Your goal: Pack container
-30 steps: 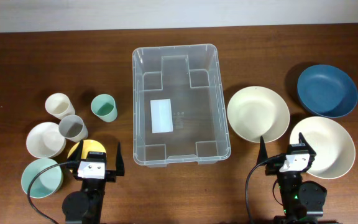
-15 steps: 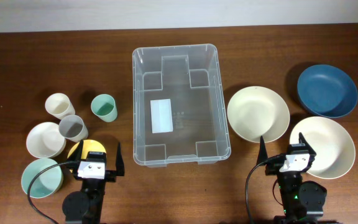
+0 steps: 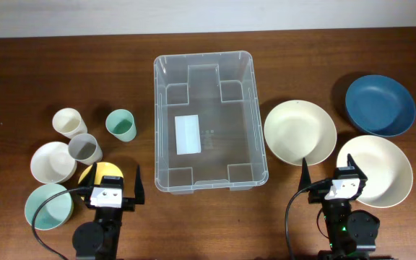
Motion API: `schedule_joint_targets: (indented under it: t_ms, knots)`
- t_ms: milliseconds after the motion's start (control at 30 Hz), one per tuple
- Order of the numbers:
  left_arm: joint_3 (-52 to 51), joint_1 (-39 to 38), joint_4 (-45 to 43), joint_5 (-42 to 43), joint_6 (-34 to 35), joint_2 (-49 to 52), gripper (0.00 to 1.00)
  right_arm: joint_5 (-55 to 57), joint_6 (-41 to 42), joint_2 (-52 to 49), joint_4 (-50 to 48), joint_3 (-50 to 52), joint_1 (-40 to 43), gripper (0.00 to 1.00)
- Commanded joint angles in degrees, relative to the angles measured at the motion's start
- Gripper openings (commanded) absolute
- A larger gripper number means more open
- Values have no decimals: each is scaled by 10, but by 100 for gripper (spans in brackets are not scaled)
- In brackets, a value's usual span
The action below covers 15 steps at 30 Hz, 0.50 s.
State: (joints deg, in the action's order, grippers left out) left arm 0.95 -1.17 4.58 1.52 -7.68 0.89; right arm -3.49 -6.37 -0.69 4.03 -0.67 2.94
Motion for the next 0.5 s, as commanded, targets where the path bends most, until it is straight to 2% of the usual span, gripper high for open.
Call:
schedule_joint_targets:
  t_ms: [0,467]
  knots:
    - [-4,0,0,2,4,-6,100,7,2,5,2,3,-3,99]
    - [-4,1,0,0,3,-6,99,5,3,5,1,3,-3,99]
